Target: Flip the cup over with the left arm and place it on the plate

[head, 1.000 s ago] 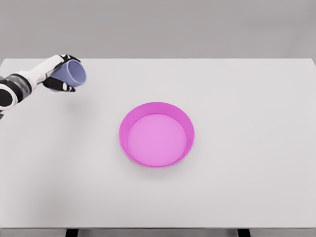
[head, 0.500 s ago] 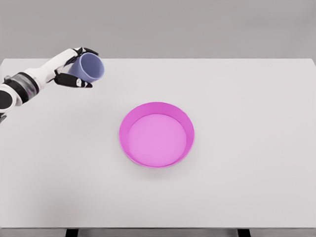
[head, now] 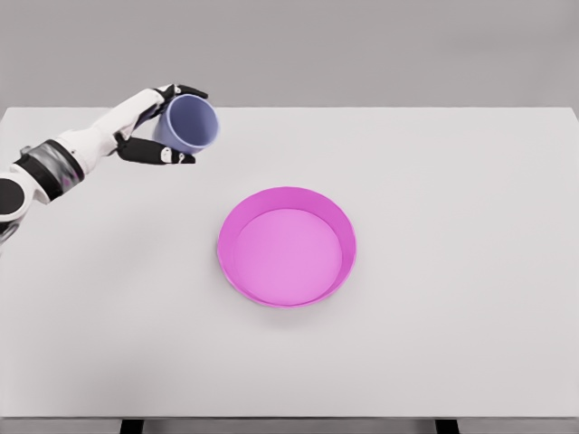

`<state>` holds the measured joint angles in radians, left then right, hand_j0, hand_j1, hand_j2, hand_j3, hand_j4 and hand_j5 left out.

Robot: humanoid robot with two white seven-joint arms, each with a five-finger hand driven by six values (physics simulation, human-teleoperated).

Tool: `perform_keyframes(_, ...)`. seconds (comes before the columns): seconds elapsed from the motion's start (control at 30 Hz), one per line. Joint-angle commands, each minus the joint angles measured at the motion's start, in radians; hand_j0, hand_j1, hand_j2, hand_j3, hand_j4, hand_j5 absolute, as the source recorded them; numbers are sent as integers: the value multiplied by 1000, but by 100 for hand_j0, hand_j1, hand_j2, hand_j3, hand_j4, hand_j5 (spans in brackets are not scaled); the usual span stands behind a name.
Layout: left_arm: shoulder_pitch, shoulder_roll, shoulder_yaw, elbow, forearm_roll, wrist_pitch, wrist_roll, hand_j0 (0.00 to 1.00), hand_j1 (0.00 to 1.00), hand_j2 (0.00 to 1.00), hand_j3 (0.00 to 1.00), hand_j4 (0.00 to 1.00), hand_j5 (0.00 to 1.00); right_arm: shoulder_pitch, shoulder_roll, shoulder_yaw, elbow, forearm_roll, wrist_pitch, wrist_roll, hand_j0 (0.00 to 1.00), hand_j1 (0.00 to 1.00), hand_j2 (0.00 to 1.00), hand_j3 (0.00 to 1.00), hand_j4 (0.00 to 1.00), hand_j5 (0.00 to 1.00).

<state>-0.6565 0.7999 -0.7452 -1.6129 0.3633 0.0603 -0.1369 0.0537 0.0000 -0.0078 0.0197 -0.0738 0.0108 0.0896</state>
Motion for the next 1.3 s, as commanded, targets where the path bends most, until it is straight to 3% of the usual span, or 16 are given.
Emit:
perform_keyframes(0.0,0,1,4,-16,8,-20,0,77,77,77,77,77,77,0,0,0,0,0,0,1,100,100,100,100,100,100)
perform_keyframes(0.53,32,-4,7,-85,128,-105,5,77,77,77,77,77,77,0,0,0,0,0,0,-1,100,100,100,100,100,100)
perform_keyframes(0.83,100,1,41,-170,172,-135,5,77,77,77,77,77,77,0,0,0,0,0,0,-1,100,100,100,100,100,100)
perform_keyframes(1.27,149,-22,44,-180,217,-171,7,78,78,78,78,78,78,0,0,0,0,0,0,-1,100,100,100,100,100,100)
